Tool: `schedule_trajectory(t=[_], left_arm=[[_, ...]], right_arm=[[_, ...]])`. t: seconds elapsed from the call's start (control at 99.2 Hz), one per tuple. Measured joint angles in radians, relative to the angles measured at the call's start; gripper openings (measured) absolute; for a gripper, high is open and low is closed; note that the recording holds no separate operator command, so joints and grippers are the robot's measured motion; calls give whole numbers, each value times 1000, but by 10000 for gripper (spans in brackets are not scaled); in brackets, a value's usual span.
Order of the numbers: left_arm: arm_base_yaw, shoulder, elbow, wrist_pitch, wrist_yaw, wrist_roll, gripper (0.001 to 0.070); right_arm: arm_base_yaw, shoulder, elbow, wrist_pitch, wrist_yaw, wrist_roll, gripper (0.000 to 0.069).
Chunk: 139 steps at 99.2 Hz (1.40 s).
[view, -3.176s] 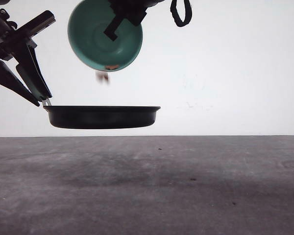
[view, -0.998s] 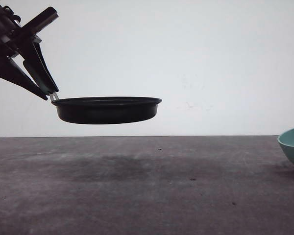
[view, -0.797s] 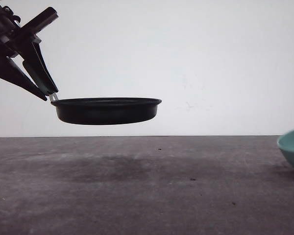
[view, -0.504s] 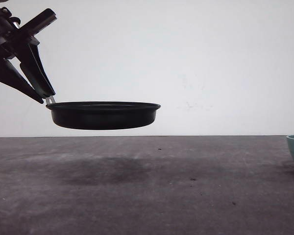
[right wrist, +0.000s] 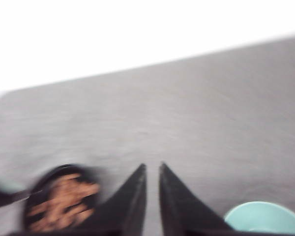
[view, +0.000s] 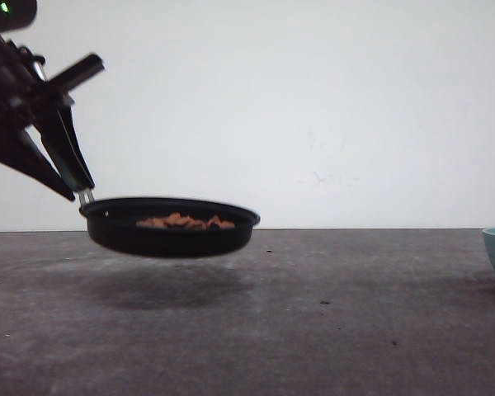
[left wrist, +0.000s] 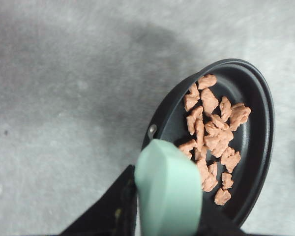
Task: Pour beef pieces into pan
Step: 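Lower the pan onto the table and open the left gripper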
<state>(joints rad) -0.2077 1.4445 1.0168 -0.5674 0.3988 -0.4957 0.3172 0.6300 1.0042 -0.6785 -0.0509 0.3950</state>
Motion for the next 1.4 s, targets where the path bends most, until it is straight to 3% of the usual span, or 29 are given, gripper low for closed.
schedule_trajectory(t=[0.302, 0.504, 0.555, 0.686, 0.766, 0.827, 1.008, 1.26, 1.401], left_arm=[[1, 86, 0, -5, -35, 32, 60], [1, 88, 0, -3, -34, 29, 75], [1, 88, 0, -3, -32, 20, 136], [1, 88, 0, -5, -31, 2, 501], [1, 88, 0, -23, -31, -3, 685], [1, 88, 1, -45, -39, -5, 696], [7, 36, 1, -98, -180, -13, 698], [84, -265, 1, -39, -401, -11, 698], [92, -481, 1, 11, -454, 54, 697]], right_arm=[[68, -230, 0, -323, 109, 16, 11], [68, -294, 0, -383, 126, 33, 11], [68, -296, 0, -381, 127, 33, 11], [68, -296, 0, -358, 127, 34, 11], [68, -296, 0, -317, 127, 43, 11], [68, -296, -1, -280, 126, 58, 11], [68, -296, -1, -185, 111, 82, 11], [68, -289, -1, -177, 106, 77, 11], [68, -282, -1, -174, 147, 6, 11]])
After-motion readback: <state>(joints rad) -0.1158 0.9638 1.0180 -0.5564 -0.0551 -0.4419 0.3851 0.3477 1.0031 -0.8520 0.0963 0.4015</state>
